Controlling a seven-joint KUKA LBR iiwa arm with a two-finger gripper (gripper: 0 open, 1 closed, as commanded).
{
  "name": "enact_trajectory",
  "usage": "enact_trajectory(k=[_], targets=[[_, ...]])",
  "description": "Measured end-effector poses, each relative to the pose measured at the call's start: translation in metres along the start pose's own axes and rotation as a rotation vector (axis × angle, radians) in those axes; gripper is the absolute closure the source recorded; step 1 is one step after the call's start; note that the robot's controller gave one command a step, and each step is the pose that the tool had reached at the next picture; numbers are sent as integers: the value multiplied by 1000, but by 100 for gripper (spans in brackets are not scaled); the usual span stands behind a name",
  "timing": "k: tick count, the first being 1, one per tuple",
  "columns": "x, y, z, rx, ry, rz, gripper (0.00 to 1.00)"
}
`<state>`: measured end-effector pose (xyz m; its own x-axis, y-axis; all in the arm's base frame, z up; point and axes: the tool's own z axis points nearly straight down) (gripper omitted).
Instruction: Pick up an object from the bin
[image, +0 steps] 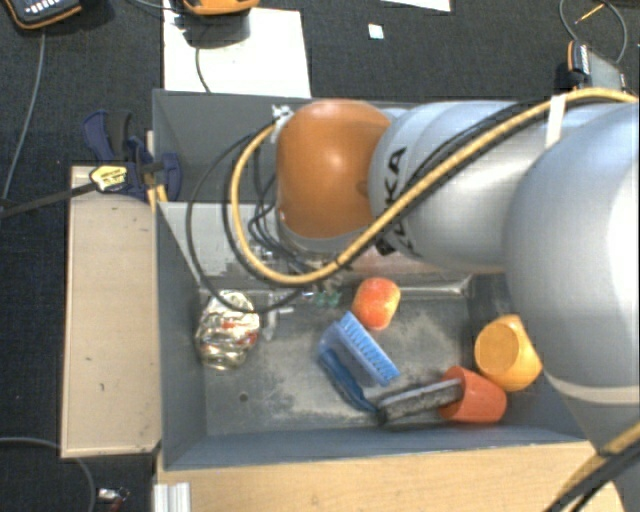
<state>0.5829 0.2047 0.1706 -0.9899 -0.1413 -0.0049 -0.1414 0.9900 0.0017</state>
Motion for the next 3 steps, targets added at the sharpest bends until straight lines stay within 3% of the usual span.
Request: enact_trajectory(k=[1,2,3], targets=[[1,2,19,-1,-2,458,0],[4,20,54,-1,-4,261,0],[33,16,-25,-2,-5,539,0]])
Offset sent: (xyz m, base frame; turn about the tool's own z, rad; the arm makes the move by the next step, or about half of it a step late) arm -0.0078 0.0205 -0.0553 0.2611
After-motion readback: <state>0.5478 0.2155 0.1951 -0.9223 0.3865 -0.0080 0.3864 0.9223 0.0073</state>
